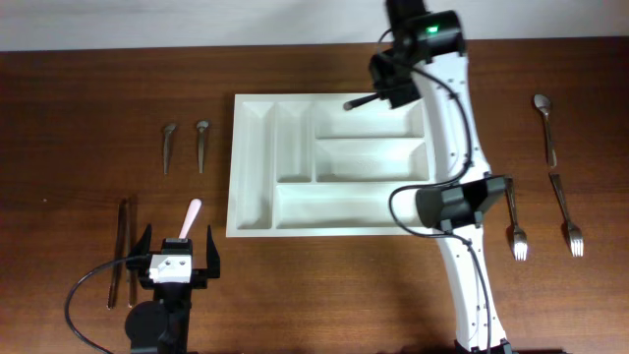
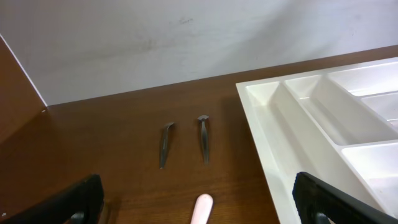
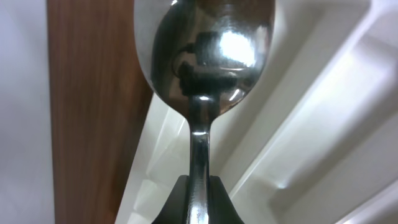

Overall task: Pack container
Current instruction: 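Lift the spoon and carry it left over the tray's top compartment, then open the right gripper to drop the spoon into the compartment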

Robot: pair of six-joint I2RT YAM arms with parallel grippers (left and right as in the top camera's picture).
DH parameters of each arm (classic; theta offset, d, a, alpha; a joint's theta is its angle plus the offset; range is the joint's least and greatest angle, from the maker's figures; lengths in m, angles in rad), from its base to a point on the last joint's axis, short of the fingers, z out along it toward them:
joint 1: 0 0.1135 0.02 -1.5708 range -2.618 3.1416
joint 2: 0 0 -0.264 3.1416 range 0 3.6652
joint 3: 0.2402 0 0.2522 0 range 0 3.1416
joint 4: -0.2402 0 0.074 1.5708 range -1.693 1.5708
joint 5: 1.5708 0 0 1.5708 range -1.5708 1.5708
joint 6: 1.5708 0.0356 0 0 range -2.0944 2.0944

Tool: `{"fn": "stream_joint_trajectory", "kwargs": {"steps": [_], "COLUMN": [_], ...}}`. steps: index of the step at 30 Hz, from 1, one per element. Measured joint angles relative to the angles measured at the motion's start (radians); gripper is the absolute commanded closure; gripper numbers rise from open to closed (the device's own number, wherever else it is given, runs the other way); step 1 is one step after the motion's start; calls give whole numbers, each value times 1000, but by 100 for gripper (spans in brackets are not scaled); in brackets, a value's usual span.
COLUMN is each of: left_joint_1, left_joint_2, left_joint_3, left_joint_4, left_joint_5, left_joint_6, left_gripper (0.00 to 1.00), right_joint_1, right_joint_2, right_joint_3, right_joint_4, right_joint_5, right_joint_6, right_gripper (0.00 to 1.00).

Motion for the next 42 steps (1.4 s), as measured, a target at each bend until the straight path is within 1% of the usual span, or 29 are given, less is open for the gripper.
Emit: {"fn": "stream_joint_trajectory", "kwargs": {"steps": [6,10,15,20,24,27,30,33,36,40,41,42], "left_joint_1": [0,0,0,0,0,0,0,0,0,0,0,0], "left_joint_2": [0,0,0,0,0,0,0,0,0,0,0,0], "left_joint_3": [0,0,0,0,0,0,0,0,0,0,0,0], "left_joint_4": [0,0,0,0,0,0,0,0,0,0,0,0], "left_joint_5": [0,0,0,0,0,0,0,0,0,0,0,0], "left_joint_6": [0,0,0,0,0,0,0,0,0,0,0,0], "left_gripper": [1,1,1,1,1,1,1,1,1,1,1,1], "right_joint_1": [40,36,34,34,34,34,34,34,34,28,24,21], "right_joint_2": [0,0,0,0,0,0,0,0,0,0,0,0], "right_joint_3": [-67,-163,-272,-344,-357,-357,-357,-357,-356,-315,-277,-256], "right_joint_4": [2,52,146,189,198,210,240,320,398,402,401,402], "right_joint_5": [58,80,84,83,84,84,84,84,83,84,81,80], "right_joint_6": [151,218,249,262,269,268,237,146,22,-117,-176,-198], "right_gripper": [96,96,96,94,80,74,65,57,49,37,30,22]}}
